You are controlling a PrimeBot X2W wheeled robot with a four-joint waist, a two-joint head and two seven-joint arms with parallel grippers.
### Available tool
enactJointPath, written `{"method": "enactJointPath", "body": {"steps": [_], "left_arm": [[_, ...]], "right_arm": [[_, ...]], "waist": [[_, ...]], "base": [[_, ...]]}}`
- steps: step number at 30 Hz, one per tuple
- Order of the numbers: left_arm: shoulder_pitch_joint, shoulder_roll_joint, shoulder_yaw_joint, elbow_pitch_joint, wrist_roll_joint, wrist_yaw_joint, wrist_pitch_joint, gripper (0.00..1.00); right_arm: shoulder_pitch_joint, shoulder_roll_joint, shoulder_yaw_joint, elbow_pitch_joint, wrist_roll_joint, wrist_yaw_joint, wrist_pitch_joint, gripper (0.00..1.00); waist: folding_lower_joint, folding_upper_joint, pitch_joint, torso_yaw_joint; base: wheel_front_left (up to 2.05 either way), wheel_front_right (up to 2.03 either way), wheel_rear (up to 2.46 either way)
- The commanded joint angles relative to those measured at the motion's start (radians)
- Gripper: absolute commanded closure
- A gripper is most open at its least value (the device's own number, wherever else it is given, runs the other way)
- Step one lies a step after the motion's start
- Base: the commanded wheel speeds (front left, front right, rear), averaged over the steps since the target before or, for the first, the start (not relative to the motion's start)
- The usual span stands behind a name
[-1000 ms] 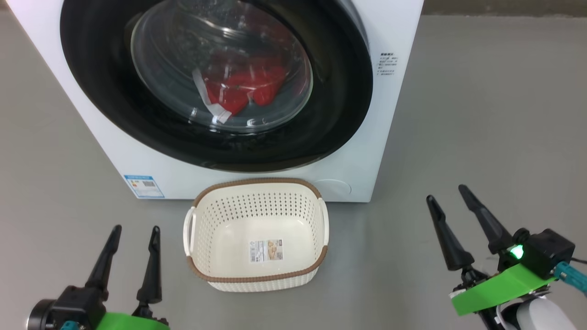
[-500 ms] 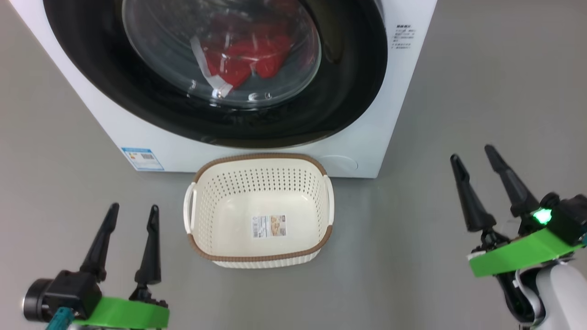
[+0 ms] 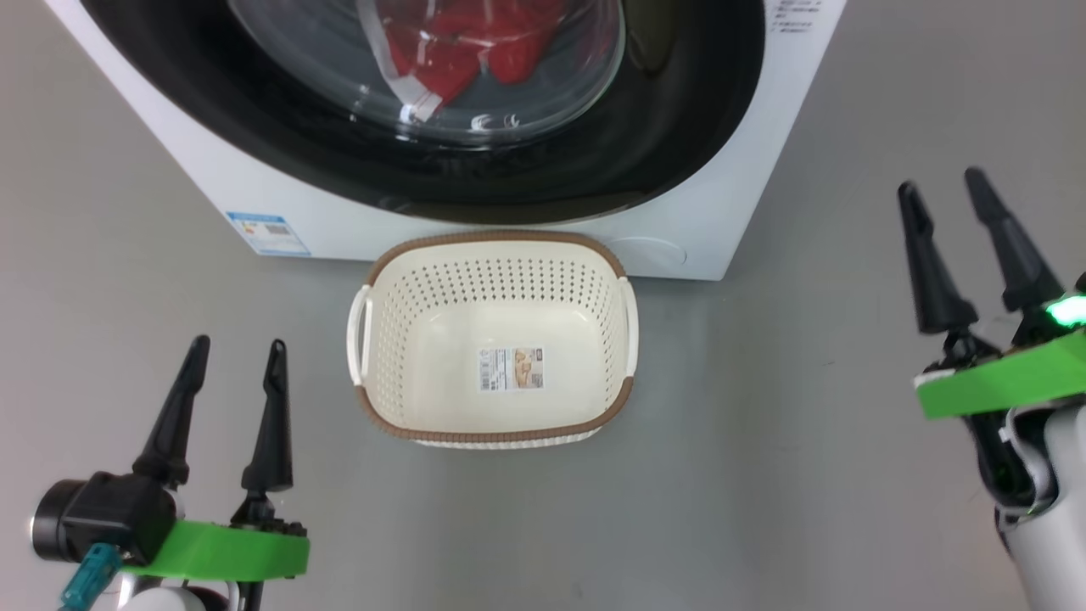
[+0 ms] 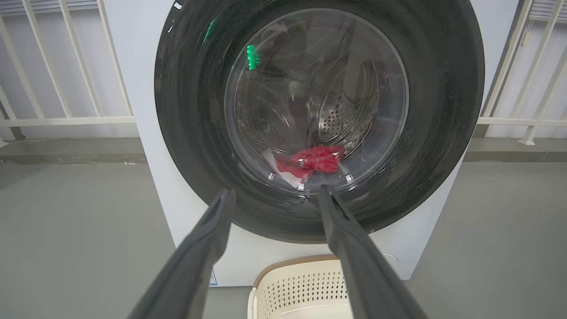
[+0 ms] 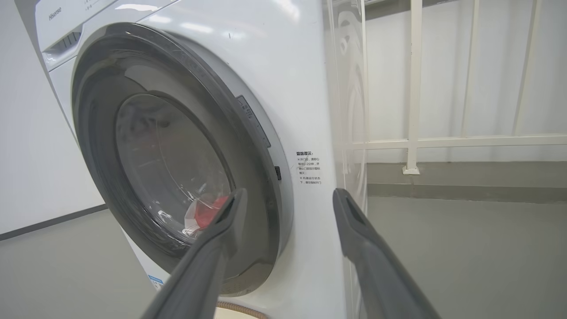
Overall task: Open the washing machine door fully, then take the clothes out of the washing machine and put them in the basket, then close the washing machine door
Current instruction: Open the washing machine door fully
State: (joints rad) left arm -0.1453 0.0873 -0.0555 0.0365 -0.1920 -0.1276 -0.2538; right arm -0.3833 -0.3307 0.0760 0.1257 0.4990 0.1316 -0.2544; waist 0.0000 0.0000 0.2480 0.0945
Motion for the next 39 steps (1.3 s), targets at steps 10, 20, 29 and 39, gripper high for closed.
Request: {"method": "enactJointPath", "body": {"steps": [10, 20, 29, 39], "left_arm": [[-0.051, 0.019, 0.039, -0.043, -0.016, -0.003, -0.008, 0.00], [-0.066, 0.017, 0.042, -0.055, -0.018, -0.003, -0.008, 0.00], [-0.075, 0.016, 0.042, -0.056, -0.021, -0.003, -0.008, 0.00], [-0.087, 0.011, 0.041, -0.050, -0.025, -0.003, -0.008, 0.00]], "right_arm": [[-0.124, -0.070, 0.008, 0.011, 0.109, -0.001, -0.007, 0.91], [-0.226, -0.132, 0.058, 0.064, 0.322, -0.001, -0.007, 1.00], [-0.332, -0.214, 0.165, 0.126, 0.575, -0.001, -0.001, 1.00], [-0.470, -0.280, 0.289, 0.149, 0.858, -0.001, 0.126, 1.00]], "waist": [[0.0000, 0.0000, 0.066, 0.044], [0.0000, 0.0000, 0.111, 0.062], [0.0000, 0.0000, 0.139, 0.072], [0.0000, 0.0000, 0.157, 0.083]], "base": [[0.00, 0.00, 0.00], [0.00, 0.00, 0.00], [0.00, 0.00, 0.00], [0.00, 0.00, 0.00]]}}
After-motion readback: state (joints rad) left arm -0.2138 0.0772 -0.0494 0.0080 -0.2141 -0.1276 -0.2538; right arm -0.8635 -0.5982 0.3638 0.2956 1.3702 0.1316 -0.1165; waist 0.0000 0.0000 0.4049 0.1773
